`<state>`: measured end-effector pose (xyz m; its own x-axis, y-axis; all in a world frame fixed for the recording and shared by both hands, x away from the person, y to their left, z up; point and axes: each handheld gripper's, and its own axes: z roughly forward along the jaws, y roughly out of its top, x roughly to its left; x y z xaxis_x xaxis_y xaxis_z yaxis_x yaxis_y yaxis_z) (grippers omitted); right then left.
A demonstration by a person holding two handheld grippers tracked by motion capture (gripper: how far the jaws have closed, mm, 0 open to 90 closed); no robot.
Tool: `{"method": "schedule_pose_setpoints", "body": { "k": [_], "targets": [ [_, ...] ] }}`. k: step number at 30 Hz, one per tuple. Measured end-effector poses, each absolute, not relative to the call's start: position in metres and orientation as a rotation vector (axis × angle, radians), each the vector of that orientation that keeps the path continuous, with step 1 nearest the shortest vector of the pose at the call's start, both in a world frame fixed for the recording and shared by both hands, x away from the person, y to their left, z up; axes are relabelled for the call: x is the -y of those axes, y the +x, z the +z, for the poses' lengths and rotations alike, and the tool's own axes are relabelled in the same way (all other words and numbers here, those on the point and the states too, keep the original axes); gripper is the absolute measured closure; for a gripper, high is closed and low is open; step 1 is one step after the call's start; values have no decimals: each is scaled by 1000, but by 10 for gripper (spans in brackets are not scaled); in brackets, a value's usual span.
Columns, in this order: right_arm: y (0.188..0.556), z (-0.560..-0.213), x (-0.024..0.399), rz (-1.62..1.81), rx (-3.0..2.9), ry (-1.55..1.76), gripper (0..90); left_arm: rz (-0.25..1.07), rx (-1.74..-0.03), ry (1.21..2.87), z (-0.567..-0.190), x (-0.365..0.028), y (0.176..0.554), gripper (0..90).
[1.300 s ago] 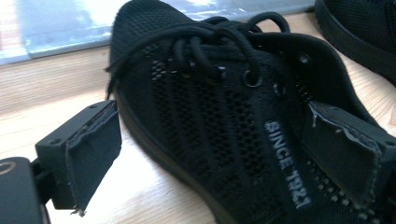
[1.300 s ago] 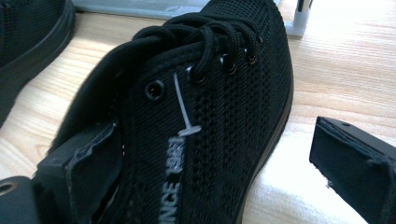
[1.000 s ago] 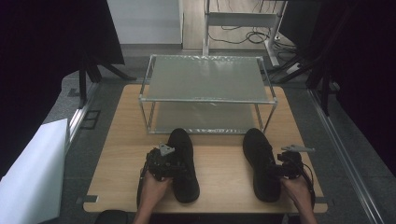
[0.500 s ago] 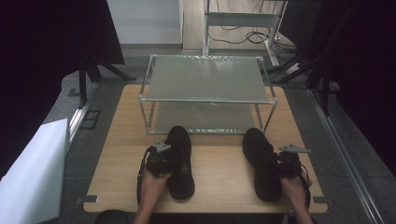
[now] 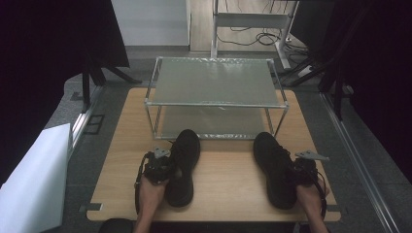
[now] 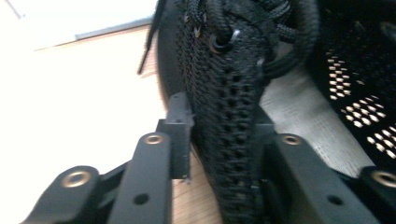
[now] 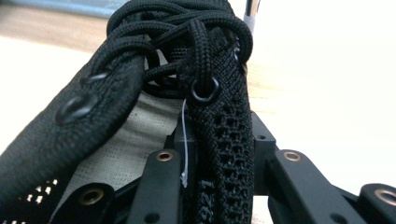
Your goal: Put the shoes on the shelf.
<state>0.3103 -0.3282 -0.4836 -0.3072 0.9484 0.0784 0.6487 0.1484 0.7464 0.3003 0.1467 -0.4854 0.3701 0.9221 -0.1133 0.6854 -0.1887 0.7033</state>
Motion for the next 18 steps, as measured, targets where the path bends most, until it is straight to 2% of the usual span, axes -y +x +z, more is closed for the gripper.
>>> {"method": "schedule_pose_setpoints", "body": {
  "k": [9, 18],
  "targets": [
    [310, -483, 339, 1112, -2000, 1635, 748, 271, -1384, 1813, -492, -176, 304, 768],
    [309, -485, 348, 1304, -1942, 1736, 756, 231, -1371, 1799, -491, -178, 306, 789]
  ]
}}
